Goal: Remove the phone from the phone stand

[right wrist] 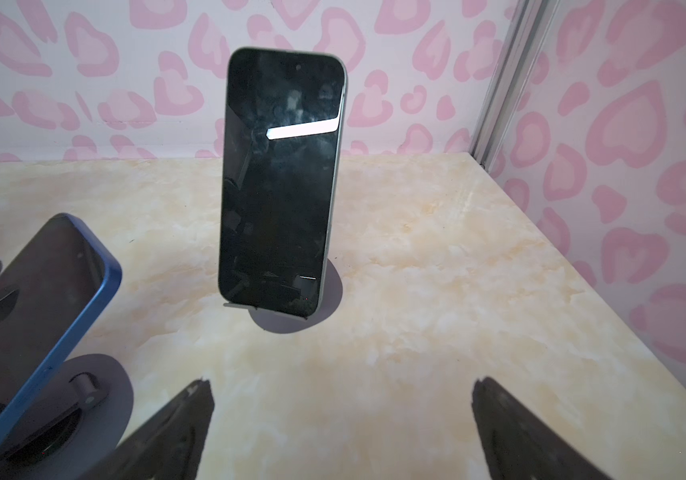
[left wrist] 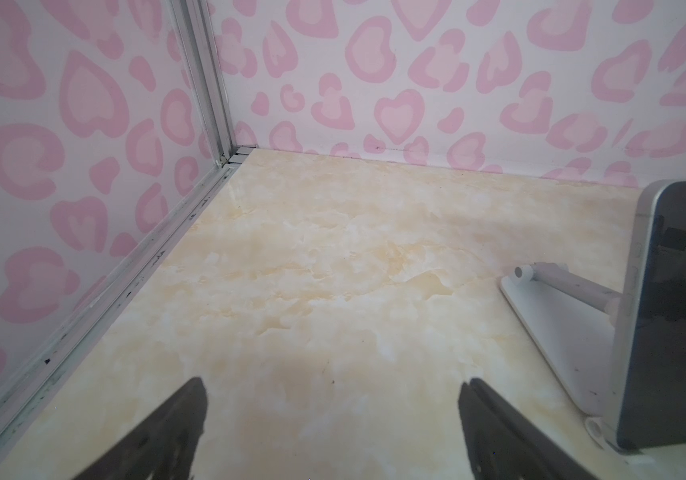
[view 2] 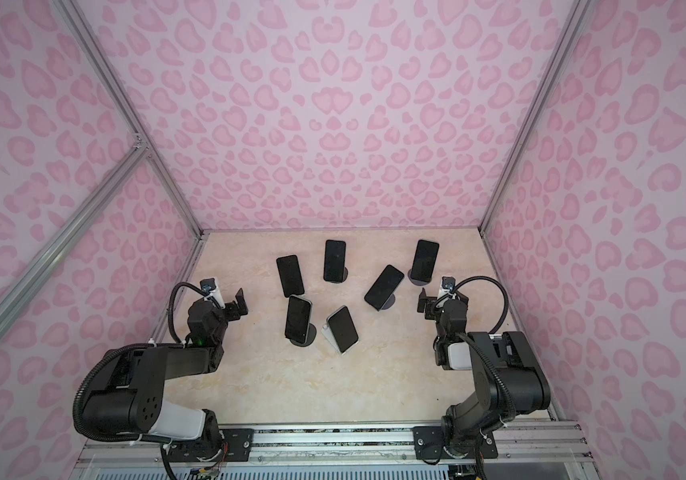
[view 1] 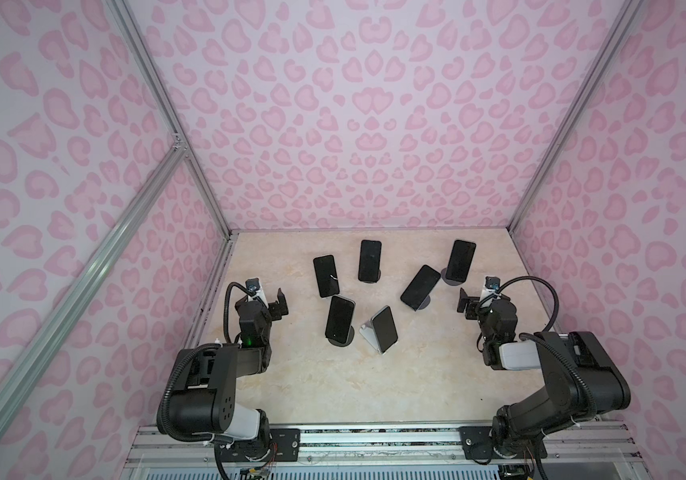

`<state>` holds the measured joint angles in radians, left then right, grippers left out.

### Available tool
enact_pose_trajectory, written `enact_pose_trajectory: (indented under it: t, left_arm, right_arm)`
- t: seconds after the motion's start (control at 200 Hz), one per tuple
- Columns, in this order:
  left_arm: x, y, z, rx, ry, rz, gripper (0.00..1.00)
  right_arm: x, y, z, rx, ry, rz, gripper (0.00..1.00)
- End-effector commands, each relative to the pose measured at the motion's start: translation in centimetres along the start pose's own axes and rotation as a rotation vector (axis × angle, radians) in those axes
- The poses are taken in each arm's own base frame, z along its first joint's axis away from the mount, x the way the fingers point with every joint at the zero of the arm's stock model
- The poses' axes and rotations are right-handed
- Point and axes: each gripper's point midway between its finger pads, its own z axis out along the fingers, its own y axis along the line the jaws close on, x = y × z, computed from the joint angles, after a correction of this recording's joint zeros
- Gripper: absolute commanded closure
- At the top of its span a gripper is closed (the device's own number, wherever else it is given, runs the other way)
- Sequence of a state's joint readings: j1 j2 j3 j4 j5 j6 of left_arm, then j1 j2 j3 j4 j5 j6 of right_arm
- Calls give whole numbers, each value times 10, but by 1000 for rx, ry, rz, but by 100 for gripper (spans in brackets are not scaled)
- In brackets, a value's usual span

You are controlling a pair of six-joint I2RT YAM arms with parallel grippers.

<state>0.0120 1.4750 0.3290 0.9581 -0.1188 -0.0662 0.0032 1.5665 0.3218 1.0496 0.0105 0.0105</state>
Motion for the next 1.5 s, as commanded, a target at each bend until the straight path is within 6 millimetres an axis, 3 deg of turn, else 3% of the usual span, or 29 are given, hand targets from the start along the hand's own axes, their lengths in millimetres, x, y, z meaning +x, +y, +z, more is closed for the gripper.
enact_pose_trajectory:
  t: [0.0,1.5]
  left_arm:
    - [-6,-2,0,8,-24,5,3]
    - [-7,-2,0,4,-26,11,3]
  right_arm:
    - [-1,-1,0,20,-2,-14,0]
    - [-2,1,-4,56,-20,-41,0]
